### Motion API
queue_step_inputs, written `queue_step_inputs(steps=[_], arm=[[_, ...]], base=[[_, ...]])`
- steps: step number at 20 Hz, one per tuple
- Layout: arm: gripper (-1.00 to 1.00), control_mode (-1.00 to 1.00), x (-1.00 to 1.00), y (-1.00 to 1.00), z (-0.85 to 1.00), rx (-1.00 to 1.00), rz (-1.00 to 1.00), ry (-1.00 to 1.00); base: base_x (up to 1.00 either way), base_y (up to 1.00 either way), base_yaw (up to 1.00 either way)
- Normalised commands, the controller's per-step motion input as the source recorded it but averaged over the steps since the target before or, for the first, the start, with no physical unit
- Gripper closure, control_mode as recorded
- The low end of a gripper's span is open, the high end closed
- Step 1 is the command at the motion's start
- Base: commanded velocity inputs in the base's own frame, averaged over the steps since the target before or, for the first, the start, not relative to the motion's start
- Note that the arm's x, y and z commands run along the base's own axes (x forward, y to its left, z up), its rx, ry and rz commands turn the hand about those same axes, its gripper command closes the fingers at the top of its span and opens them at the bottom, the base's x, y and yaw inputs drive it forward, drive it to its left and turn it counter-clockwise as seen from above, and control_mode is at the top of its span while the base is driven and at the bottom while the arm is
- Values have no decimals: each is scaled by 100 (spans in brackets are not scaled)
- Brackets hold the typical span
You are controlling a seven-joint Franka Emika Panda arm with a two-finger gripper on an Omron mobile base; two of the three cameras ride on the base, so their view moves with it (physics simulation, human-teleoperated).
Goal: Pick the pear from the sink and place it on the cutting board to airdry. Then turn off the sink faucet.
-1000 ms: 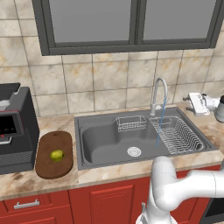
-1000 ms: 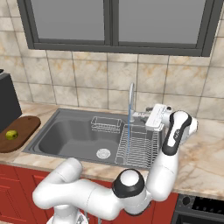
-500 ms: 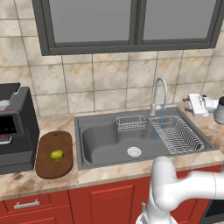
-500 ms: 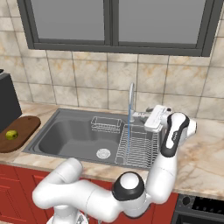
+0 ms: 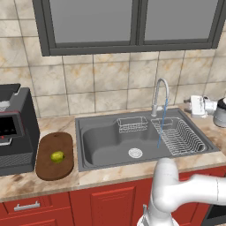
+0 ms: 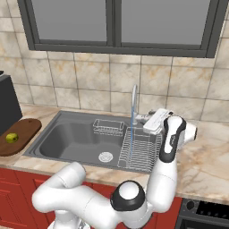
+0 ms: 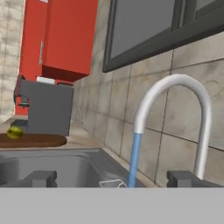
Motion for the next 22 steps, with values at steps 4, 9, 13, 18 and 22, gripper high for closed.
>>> queue_step_inputs(steps=[4,9,13,18,22], arm=[[-100,-100,0,8,0,0,-18,8],[-100,-100,0,19,4,0,-12,7],[-100,-100,1,25,0,0,-1,3],[-100,-100,12,8,0,0,0,2],[-100,-100,28,-3,2,0,0,4]], base=[[0,0,0],[0,0,0],[0,0,0],[0,0,0],[0,0,0]])
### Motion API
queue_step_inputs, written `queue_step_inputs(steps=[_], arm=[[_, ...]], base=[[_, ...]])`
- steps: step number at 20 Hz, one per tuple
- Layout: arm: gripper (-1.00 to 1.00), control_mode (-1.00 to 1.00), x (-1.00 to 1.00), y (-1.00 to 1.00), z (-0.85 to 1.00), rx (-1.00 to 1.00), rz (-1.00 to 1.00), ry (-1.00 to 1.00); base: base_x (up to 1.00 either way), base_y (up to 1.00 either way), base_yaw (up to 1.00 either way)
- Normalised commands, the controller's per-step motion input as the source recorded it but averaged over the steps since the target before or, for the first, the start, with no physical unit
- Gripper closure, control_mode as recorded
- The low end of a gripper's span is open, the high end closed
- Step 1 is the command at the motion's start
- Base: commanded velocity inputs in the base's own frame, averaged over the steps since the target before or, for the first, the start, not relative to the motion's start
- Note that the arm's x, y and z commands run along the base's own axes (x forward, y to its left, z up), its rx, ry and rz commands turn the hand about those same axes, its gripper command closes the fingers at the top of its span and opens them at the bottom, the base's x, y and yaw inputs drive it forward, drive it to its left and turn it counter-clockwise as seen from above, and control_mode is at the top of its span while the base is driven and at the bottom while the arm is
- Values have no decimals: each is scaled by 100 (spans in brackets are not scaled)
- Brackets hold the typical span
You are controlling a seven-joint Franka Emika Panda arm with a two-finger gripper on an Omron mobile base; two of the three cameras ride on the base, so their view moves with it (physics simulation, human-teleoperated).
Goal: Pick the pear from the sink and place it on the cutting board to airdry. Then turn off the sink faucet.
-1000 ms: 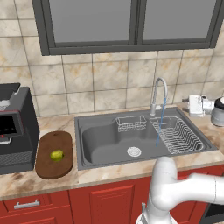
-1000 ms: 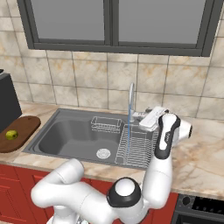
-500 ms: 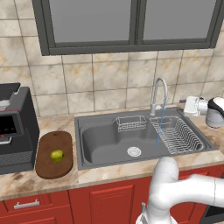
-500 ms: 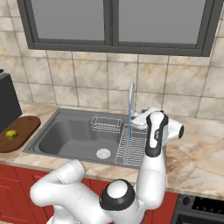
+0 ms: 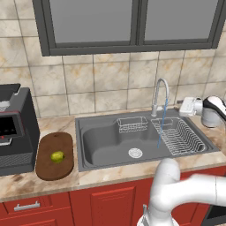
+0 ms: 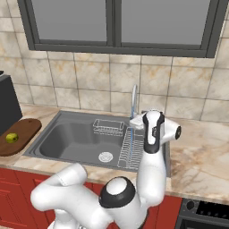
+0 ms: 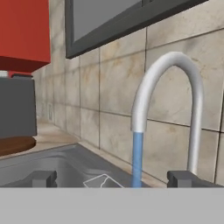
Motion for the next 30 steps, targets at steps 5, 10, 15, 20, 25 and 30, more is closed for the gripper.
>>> queue_step_inputs(steps=[5,10,15,20,25,30], arm=[[-100,-100,35,-12,4,0,0,4],[-100,-100,10,-27,4,0,0,1],[-100,-100,14,-23,2,0,0,0],[-100,-100,31,-6,0,0,0,1],[-100,-100,26,-12,0,0,0,3],[-100,-100,22,-13,0,0,0,4]], base=[[0,0,0],[0,0,0],[0,0,0],[0,0,0],[0,0,0],[0,0,0]])
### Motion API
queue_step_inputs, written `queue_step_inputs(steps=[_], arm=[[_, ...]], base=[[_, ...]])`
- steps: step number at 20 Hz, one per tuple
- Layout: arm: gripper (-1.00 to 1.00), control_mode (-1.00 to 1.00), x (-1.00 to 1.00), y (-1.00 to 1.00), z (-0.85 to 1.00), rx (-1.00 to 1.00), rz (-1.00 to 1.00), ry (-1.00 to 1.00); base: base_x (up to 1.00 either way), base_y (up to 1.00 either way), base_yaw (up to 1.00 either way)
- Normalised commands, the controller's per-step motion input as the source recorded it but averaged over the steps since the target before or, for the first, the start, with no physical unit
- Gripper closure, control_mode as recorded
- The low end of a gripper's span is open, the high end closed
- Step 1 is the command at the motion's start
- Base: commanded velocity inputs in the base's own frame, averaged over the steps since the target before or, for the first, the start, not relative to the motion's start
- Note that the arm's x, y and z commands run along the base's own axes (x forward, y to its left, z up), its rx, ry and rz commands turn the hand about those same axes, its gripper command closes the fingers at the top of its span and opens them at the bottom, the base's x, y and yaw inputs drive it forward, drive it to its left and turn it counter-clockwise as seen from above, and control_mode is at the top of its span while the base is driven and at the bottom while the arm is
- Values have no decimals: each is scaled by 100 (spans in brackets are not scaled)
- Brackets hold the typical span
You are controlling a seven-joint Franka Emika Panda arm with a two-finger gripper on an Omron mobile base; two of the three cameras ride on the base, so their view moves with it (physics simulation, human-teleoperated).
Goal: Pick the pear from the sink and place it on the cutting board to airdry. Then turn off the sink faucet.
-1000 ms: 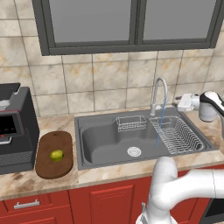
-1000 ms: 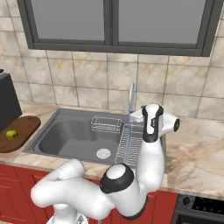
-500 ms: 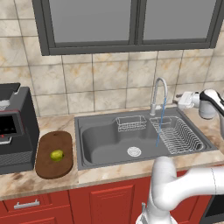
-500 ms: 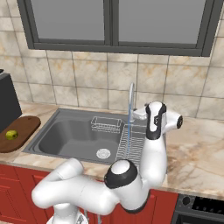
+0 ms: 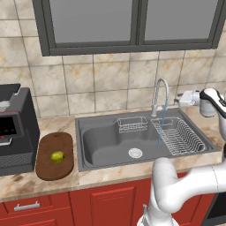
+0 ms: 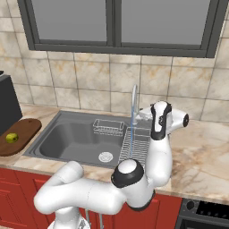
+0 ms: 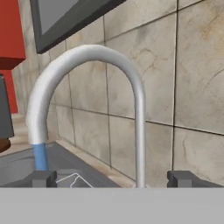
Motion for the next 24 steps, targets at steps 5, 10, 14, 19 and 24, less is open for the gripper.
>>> queue_step_inputs(steps=[5,10,14,19,24], arm=[[-100,-100,9,-5,-7,0,0,5],[-100,-100,0,0,-19,0,0,6],[-100,-100,0,0,-23,0,0,6],[-100,-100,2,0,-15,0,0,3],[-100,-100,3,0,-16,0,0,1]], base=[[0,0,0],[0,0,0],[0,0,0],[0,0,0],[0,0,0]])
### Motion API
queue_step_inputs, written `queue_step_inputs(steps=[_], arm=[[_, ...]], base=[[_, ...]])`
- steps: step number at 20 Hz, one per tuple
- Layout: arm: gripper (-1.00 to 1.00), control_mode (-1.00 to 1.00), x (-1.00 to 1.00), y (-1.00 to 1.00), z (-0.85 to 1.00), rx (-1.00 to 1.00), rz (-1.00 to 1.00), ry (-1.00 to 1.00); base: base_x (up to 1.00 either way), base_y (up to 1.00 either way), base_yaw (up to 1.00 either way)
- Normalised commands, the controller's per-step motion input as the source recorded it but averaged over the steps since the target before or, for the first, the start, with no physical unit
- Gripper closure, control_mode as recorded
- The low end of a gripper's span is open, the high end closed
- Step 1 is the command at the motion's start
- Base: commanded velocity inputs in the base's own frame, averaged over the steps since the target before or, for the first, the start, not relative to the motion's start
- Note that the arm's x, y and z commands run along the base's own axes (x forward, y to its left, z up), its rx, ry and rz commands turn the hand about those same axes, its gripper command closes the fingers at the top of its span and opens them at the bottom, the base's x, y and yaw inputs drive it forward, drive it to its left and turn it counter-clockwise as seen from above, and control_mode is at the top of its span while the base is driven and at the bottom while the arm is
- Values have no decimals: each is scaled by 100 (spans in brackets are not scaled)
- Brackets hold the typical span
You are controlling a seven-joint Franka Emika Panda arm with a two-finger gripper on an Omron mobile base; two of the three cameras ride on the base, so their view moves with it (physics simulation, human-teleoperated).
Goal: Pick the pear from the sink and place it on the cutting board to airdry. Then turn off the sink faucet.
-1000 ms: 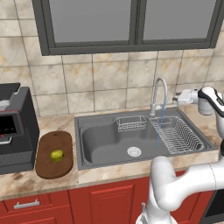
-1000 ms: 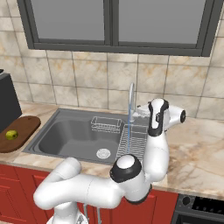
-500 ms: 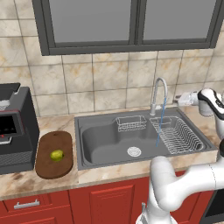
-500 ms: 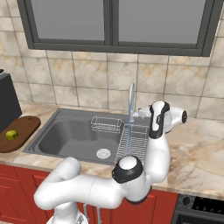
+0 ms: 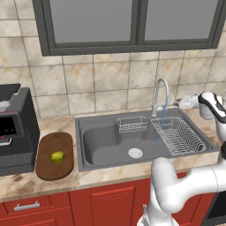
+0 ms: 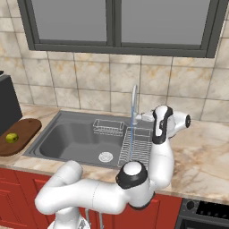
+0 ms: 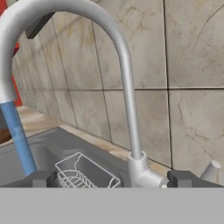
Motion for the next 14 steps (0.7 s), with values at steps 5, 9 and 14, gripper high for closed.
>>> queue_step_inputs(steps=[5,9,14], arm=[[-100,-100,10,0,-17,0,0,0],[-100,-100,13,0,-16,0,0,0],[-100,-100,23,-4,-5,0,2,0]], base=[[0,0,0],[0,0,0],[0,0,0]])
